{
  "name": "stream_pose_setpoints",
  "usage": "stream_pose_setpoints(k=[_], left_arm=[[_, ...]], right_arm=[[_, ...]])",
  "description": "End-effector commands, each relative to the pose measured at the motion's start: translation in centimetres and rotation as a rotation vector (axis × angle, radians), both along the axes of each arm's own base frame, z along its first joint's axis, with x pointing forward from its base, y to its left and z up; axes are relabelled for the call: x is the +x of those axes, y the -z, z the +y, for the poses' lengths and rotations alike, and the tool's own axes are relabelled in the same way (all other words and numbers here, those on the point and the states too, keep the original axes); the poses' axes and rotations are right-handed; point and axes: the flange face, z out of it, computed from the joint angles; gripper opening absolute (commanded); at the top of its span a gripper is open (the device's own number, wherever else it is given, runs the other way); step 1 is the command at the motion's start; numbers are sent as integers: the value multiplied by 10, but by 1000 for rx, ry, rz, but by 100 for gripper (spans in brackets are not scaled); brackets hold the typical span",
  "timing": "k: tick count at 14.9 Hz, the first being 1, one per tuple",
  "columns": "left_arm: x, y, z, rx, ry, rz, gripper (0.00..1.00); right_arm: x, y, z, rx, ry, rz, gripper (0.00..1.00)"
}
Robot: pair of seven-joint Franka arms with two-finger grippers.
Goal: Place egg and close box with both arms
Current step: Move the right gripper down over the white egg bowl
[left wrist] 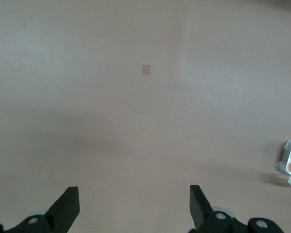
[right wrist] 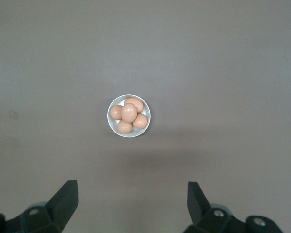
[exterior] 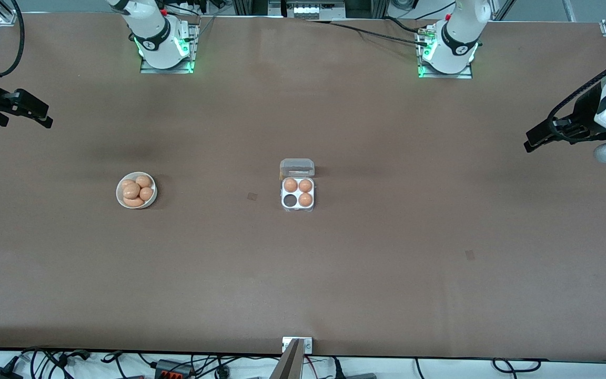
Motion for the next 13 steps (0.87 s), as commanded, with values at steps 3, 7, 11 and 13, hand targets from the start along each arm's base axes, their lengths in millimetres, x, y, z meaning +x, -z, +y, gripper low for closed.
stream_pose_setpoints(k=[3,7,11,13], left_arm=[[-9,-4,3,10,123,-4,100],[-10,-3,1,12,129,1,100],[-10,-2,2,11,140,6,100],[-10,-3,2,11,140,6,100]], right_arm=[[-3,-5,6,6,-14,-5,100],[18,34,11,8,-33,55,100],[46,113,12,24,-24,183,100],[59,145,13,35,-6,203,100]])
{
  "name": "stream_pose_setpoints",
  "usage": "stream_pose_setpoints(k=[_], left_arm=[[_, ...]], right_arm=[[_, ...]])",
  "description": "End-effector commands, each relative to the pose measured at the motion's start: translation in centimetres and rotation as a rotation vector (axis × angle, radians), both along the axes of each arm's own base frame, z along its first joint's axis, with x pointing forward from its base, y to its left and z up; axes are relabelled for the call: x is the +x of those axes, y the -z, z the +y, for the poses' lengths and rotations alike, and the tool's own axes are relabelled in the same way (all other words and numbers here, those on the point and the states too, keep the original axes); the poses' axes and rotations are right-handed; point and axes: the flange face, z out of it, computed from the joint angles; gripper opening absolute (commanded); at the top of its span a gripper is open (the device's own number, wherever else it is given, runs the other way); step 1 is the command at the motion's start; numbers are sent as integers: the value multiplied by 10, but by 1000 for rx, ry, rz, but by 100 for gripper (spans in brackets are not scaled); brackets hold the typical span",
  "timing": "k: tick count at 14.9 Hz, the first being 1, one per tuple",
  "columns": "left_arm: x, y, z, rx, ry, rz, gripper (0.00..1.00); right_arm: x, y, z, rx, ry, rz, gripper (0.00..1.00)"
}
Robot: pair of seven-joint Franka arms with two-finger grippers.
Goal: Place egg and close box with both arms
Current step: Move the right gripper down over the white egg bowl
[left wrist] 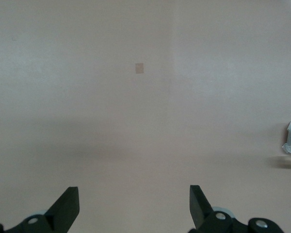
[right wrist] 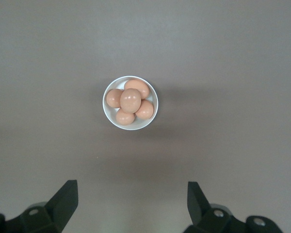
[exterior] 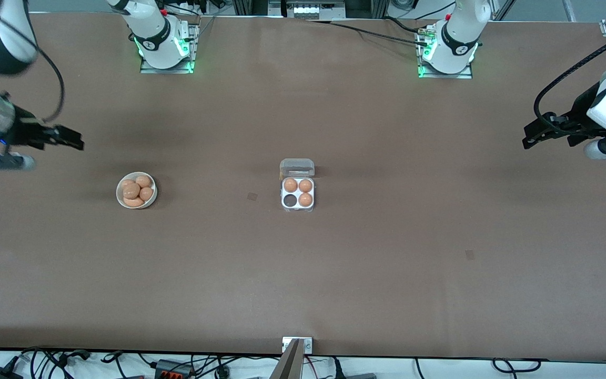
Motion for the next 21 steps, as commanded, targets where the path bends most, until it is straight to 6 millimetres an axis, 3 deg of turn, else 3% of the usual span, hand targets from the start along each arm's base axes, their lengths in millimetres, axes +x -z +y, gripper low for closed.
stream_pose_setpoints(k=[1,5,8,14,21], left_arm=[[-10,-3,3,10,27,8,100],[-15,-4,7,1,15,48,100],[-18,-4,10,0,8,73,100],[-26,-3,11,0,9,125,100],[-31,0,20,1,-5,163,100]], right_arm=[[20,42,4,34,27,12,100],[79,81,9,88,61,21,100],[100,124,8,164,162,174,100],[101,186,5,156,161,252,100],[95,223,-3,119,132,314,100]])
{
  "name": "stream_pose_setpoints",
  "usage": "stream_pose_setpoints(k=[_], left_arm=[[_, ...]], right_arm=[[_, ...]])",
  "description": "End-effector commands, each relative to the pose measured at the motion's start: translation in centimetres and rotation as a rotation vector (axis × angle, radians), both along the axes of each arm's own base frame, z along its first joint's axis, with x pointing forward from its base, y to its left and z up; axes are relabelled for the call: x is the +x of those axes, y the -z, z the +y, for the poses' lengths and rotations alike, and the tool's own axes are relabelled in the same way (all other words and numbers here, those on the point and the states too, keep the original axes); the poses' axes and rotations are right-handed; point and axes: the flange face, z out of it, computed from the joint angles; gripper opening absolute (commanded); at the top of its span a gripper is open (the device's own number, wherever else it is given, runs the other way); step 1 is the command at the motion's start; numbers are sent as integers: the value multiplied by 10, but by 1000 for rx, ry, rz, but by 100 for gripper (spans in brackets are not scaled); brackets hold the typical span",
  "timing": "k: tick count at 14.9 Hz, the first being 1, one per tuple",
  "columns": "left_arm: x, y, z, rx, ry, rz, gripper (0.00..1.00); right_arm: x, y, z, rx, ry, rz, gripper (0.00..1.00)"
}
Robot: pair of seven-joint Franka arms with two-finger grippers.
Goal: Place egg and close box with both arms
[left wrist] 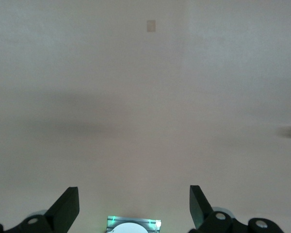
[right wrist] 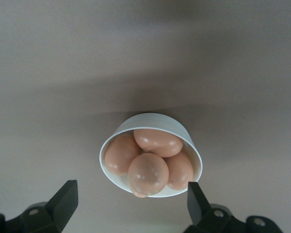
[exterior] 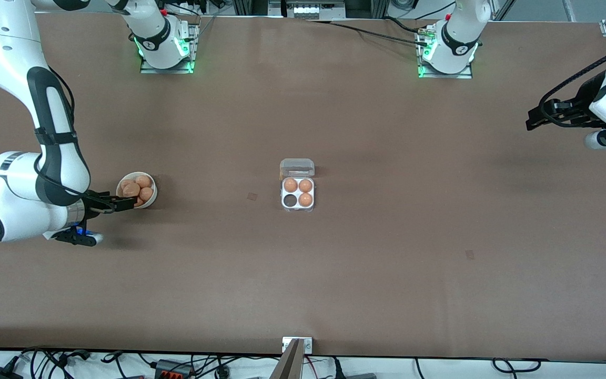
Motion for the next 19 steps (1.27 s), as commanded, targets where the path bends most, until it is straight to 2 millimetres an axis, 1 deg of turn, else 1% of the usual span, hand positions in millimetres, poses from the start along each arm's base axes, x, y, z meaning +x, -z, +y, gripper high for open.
stream_pose_setpoints(k=[1,4,6,7,9,11,13,14,16,17,19], left_arm=[[-9,-5,1,-7,21,12,100],[-11,-2,0,-7,24,34,100],[-11,-1,-1,-8,26,45,100],[-9,-1,-1,-9,28,41,100],[-1,-10,-1,-13,17,20,100],[8,-9,-4,-26,20,22,100],[14,-8,0,-69,24,28,100],[15,-9,-3,-109,19,26,100],[20,-9,0,-109,6,-8,100],[26,-10,7,-100,-7,-43,100],[37,4,17,-110,-19,-50,100]], right_arm=[[1,11,-8,5,-8,29,100],[-3,25,-19,16,18,59,100],[-4,28,-20,17,22,69,99],[-5,29,-19,17,21,71,92],[-6,34,-20,18,22,80,87],[-7,35,-17,20,22,91,82],[-7,36,-15,26,23,93,81],[-8,37,-15,27,24,95,81],[-8,37,-11,46,34,98,82],[-8,38,-9,50,35,101,81],[-8,41,-8,49,36,106,81]])
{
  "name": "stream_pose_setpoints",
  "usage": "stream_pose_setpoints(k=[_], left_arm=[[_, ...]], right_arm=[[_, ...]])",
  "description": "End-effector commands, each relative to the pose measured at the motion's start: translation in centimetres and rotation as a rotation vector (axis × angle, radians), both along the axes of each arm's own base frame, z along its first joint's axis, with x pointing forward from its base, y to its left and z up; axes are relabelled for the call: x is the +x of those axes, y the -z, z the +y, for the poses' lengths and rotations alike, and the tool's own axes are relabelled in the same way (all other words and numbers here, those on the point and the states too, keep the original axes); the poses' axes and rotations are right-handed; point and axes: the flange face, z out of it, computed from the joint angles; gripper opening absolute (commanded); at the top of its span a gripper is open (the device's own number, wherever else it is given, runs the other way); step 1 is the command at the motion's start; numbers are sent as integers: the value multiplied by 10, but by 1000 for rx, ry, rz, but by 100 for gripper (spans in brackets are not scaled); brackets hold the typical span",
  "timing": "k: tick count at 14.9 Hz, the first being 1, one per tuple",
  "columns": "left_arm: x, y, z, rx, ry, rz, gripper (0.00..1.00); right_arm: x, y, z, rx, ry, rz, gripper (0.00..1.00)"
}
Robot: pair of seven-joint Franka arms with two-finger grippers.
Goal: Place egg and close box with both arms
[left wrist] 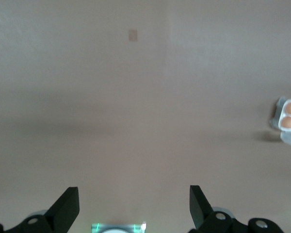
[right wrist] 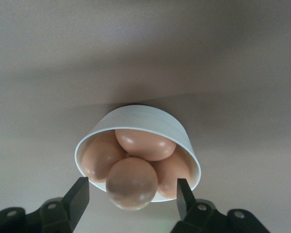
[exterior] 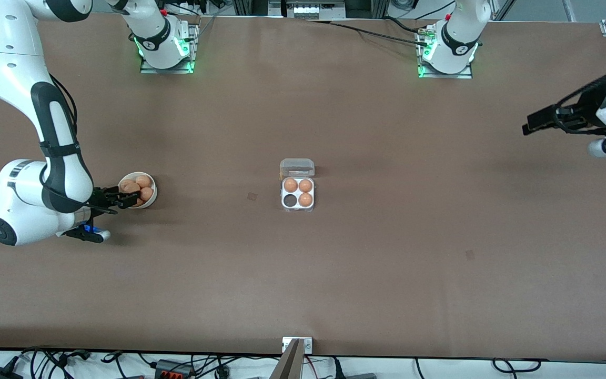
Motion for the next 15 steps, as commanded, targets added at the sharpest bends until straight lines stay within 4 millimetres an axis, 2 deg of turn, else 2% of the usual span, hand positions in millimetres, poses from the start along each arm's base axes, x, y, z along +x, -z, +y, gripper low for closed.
stream_pose_setpoints(k=[1,5,9,10,12,15], left_arm=[[17,13,17,-26,-7,-1,100],[20,16,16,-15,-3,-4,100],[19,20,12,-21,23,4,98],[19,20,12,-25,50,3,83],[18,18,12,-27,53,-2,51],[17,13,10,-21,40,-8,39]], right_arm=[[3,3,4,18,4,12,79],[3,3,4,18,4,12,63],[3,3,4,20,1,13,34],[3,3,4,21,0,13,29],[3,1,6,24,-7,10,28],[5,-7,8,27,-20,6,24]])
